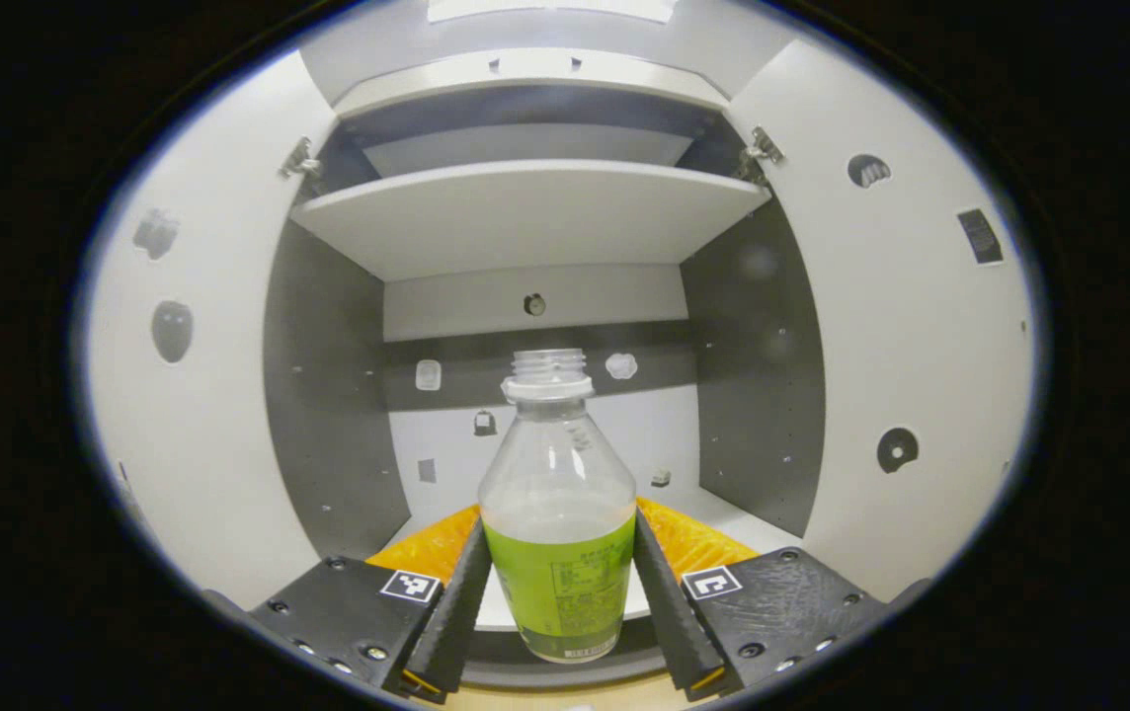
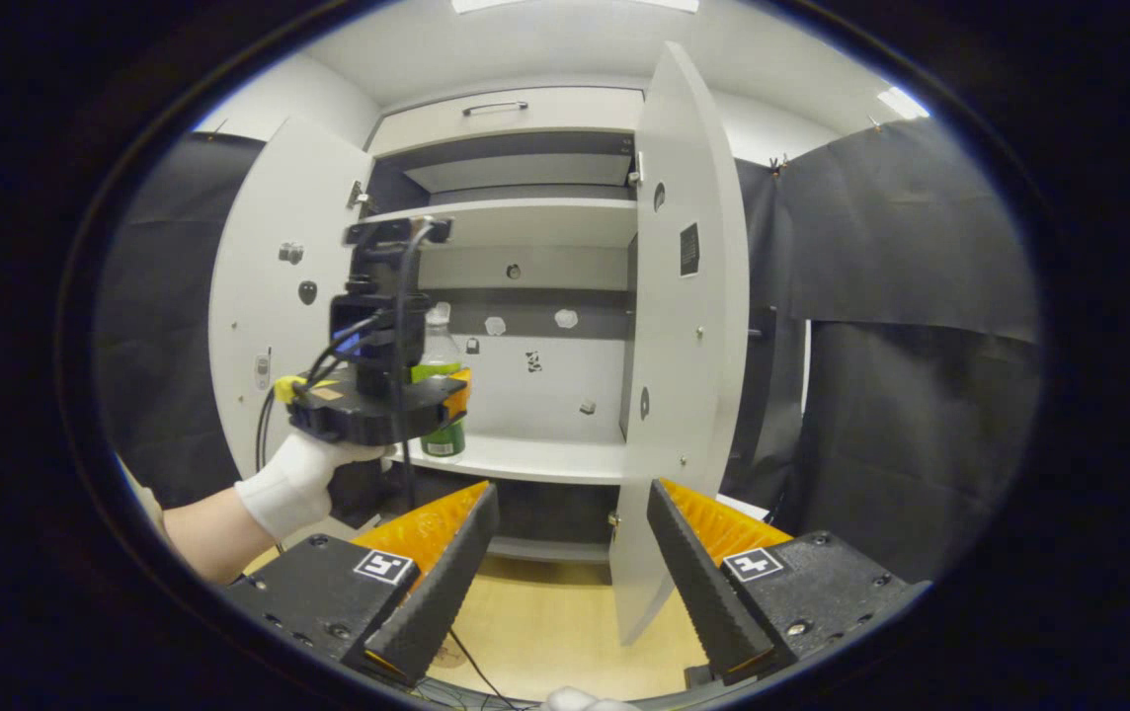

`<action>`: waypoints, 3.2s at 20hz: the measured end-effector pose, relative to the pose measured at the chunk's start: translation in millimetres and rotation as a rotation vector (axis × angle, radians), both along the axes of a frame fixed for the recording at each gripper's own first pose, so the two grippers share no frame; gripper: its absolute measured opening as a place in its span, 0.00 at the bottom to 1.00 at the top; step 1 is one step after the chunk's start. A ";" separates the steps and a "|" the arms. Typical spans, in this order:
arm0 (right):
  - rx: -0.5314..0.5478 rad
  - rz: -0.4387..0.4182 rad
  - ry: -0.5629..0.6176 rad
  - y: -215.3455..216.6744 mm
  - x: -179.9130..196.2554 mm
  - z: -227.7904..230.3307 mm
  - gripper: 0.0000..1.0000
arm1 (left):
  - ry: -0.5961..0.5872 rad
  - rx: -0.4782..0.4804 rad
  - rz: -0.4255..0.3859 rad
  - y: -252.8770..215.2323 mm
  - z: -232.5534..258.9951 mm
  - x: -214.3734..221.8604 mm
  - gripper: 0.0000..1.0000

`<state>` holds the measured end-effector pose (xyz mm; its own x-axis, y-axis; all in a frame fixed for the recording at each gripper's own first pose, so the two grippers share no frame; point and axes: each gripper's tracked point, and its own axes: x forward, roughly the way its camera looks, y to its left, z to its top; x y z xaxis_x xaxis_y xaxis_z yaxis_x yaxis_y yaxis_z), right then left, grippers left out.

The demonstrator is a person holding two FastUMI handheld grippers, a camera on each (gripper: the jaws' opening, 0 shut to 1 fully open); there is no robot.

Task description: Grasp the bottle in the cabinet with the left hand and place it on the coaster, then close the right door with the right hand and the left door with the left hand.

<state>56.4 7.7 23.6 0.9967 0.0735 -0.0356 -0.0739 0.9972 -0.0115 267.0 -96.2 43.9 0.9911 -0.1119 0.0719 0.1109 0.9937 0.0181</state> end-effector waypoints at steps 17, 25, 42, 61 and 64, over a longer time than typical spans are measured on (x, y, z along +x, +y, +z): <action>-0.003 -0.048 0.038 -3.1 -19.0 -17.0 0.99 | 0.066 -0.003 -0.009 41.3 -110.2 -115.6 0.74; -0.042 -0.038 0.075 3.1 -21.1 -28.1 0.99 | 0.115 0.035 -0.072 30.3 -202.8 -135.2 0.78; -0.113 0.003 0.208 9.1 -20.9 -57.9 0.99 | 0.129 -0.120 -0.199 -7.8 -329.5 -180.0 0.75; -0.148 0.029 0.245 6.1 -33.3 -74.3 0.98 | 0.153 -0.062 -0.189 -11.5 -355.9 -204.1 0.96; -0.141 0.020 0.244 0.2 -38.3 -75.6 0.99 | 0.130 -0.029 -0.170 -8.8 -334.2 -201.3 0.99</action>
<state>18.1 7.9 -52.0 0.9557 0.0703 -0.2859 -0.1112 0.9853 -0.1294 65.6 -105.0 -290.4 0.9594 -0.2775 -0.0501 0.2760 0.9605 -0.0356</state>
